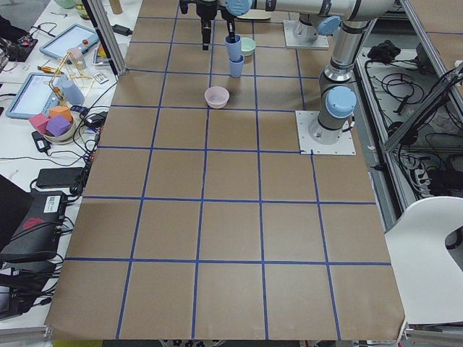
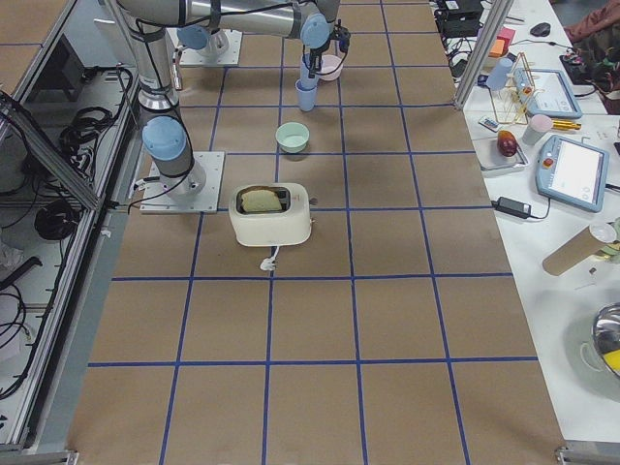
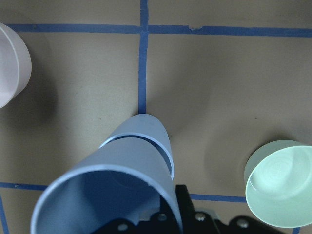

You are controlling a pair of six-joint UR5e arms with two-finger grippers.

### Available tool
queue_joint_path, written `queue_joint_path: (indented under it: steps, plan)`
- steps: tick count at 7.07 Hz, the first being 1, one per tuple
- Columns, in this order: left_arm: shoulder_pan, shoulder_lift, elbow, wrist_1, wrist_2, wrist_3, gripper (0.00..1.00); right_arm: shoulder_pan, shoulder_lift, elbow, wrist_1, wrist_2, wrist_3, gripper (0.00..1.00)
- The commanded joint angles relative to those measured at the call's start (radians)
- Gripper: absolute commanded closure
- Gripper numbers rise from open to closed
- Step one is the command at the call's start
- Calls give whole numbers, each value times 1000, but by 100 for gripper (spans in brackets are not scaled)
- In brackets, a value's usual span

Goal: Stack blue cups with both arms

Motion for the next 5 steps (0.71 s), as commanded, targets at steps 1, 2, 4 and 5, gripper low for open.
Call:
queue_joint_path:
  steps: [1,2,4,5]
  plan:
    - [0,0,1,0,1,0,0,0,9,3,-24,-1,2,16]
    - [3,2,-1,0,2,1,0,-2,7,0,-27,-4,4,0]
    - [5,9,-2,0,2,1,0,-26,1,-31,-21,-6,-5,0]
    - [5,12,-7,0,4,1,0,-41,0,-70,-17,-53,-19,0]
